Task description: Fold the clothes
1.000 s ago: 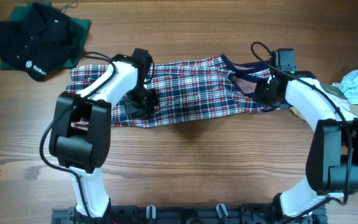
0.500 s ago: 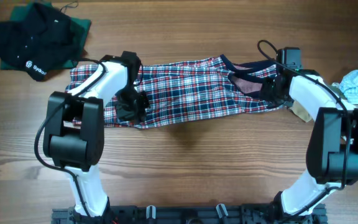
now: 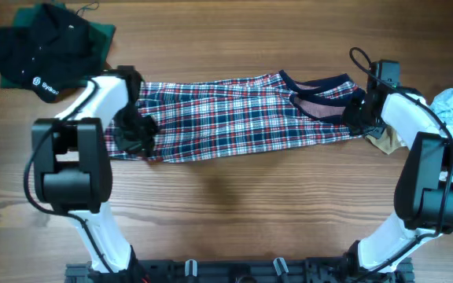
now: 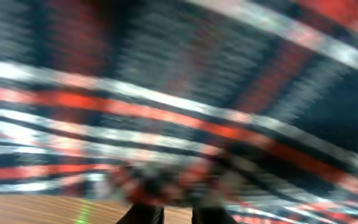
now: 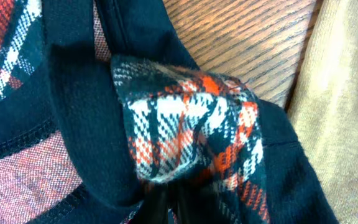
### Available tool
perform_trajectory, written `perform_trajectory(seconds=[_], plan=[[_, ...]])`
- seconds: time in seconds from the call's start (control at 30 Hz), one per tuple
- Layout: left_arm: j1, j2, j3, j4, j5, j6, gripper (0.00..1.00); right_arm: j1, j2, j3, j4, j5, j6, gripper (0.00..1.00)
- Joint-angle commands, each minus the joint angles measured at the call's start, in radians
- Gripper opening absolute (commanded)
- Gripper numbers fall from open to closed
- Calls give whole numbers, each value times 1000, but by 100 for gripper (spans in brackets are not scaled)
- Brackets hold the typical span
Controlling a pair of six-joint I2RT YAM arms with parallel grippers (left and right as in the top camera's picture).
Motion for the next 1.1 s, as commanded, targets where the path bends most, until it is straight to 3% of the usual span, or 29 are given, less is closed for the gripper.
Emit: perform_trajectory(seconds=[0.0,0.33,0.5,0.7,0.87,0.9,0.93,1.07], plan=[[66,11,-18,5,-90,5,16,-45,79,-34,-29,143,11,12],[98,-1,1,-29,-183,-26,18,-45,42,160,-197,179,13,24],[97,-61,69,-93,-184,-26,18,-45,-17,235,-237,4,-75,47],[83,-224,86,-116,-190,-26,21,-37,-100,236,-230,-85,-148,49],[43,-372,86,-65,-105,-24,27,-26,-209,236,-173,-490,-299,47],[22,-383,86,-24,-29,-14,33,-7,-214,236,-159,-537,-300,28],[3,-382,85,6,20,-13,39,16,-212,235,-154,-547,-300,18],[-90,-307,82,98,54,-26,39,167,-166,235,-140,-495,-309,9]])
